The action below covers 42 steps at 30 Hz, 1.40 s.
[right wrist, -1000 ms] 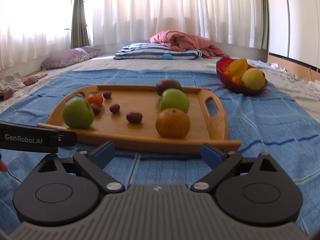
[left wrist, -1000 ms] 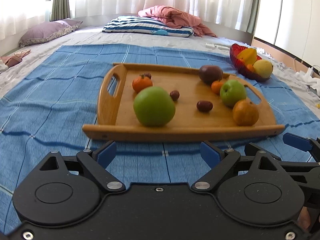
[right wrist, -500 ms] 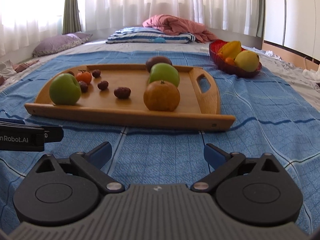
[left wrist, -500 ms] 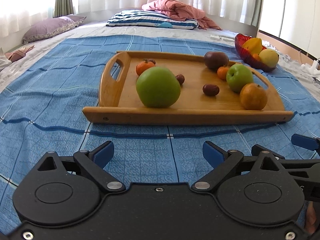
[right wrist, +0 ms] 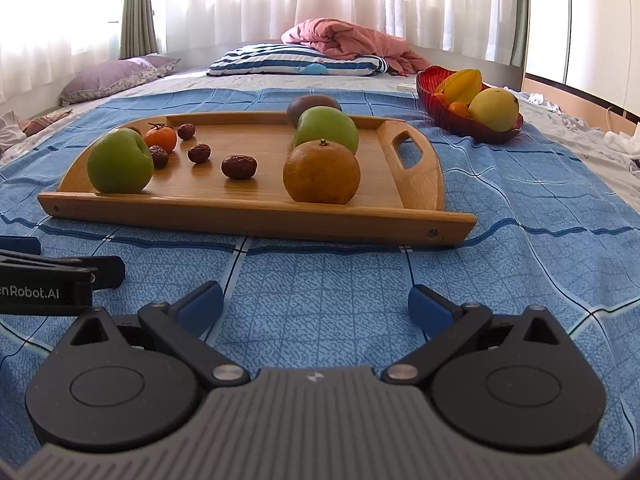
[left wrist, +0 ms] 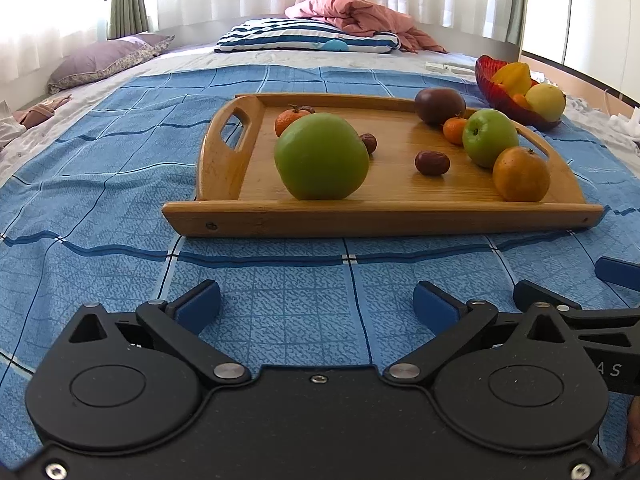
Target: Organize fruits
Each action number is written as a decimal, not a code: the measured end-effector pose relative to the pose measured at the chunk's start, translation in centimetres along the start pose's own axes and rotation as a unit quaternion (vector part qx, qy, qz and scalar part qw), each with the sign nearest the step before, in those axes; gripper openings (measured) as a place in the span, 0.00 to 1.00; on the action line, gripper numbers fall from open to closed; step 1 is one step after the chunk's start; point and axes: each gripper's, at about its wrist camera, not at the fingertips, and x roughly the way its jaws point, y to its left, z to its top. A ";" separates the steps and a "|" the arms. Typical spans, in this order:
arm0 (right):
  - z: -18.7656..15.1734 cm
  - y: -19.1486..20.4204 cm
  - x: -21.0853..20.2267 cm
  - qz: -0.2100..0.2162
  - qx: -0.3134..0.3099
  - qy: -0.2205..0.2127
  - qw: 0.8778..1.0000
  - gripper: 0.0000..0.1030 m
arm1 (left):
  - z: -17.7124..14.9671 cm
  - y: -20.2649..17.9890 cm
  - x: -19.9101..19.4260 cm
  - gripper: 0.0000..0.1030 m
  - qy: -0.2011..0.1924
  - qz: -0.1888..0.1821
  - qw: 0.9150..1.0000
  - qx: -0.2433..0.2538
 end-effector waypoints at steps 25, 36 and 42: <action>-0.4 -0.1 -0.1 0.002 0.001 -0.008 1.000 1.00 | -0.8 -0.2 -0.2 1.00 -0.018 0.007 1.000 0.004; -0.4 -0.1 -0.1 0.002 0.001 -0.008 1.000 1.00 | -0.8 -0.2 -0.2 1.00 -0.019 0.009 1.000 0.005; -0.4 -0.1 -0.1 0.002 0.001 -0.008 1.000 1.00 | -0.8 -0.2 -0.2 1.00 -0.020 0.009 1.000 0.005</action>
